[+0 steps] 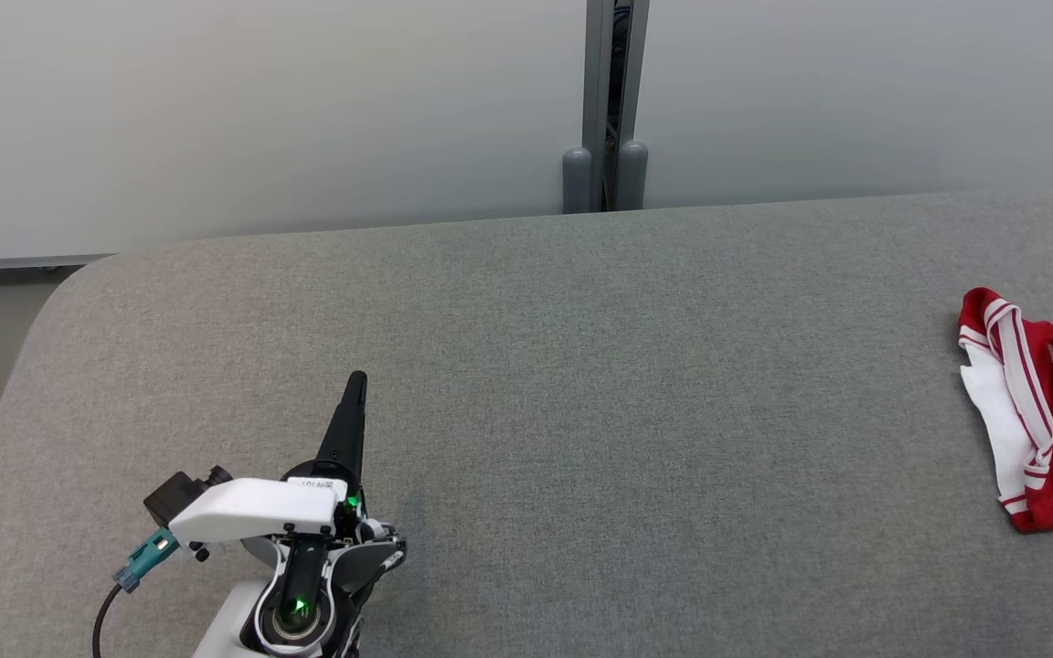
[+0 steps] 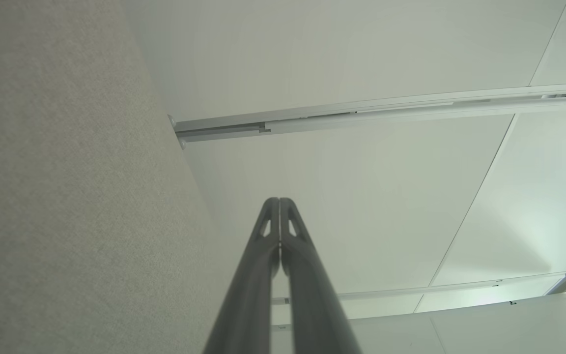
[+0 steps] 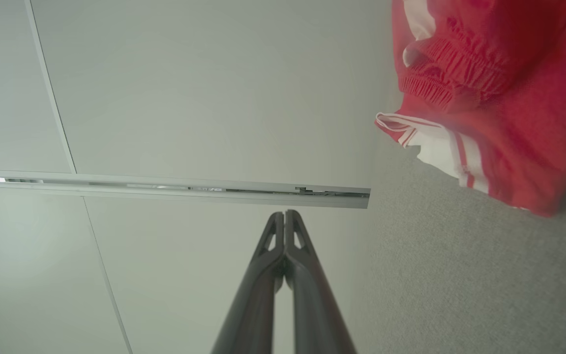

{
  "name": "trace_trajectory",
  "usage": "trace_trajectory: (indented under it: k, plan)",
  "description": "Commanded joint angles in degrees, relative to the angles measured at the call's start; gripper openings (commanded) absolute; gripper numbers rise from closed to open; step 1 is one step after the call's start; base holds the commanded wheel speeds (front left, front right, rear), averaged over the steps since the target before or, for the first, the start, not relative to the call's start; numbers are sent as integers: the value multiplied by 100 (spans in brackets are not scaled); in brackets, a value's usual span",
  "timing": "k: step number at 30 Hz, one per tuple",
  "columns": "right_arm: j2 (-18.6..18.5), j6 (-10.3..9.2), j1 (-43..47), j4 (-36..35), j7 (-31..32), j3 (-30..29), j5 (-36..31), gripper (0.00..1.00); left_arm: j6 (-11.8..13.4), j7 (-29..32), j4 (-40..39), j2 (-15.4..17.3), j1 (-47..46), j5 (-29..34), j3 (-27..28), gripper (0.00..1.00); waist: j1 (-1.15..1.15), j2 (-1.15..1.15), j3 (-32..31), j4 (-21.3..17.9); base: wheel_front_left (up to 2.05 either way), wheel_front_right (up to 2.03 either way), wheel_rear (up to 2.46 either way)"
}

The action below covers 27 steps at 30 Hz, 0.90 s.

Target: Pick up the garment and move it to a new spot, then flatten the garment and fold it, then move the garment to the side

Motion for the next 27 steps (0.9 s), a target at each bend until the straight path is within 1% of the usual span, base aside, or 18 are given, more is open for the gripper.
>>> trace_trajectory:
  k: [1,27]
  plan:
    - [-4,2,-56,-1,29,-36,-39,0,-23,-2,-1,25,-115,-22,5,0,0,0,0,0,0,0,0]
    - [5,2,-66,-1,48,-53,-49,0,-23,-2,-2,25,-116,-22,5,0,0,0,0,0,0,0,0]
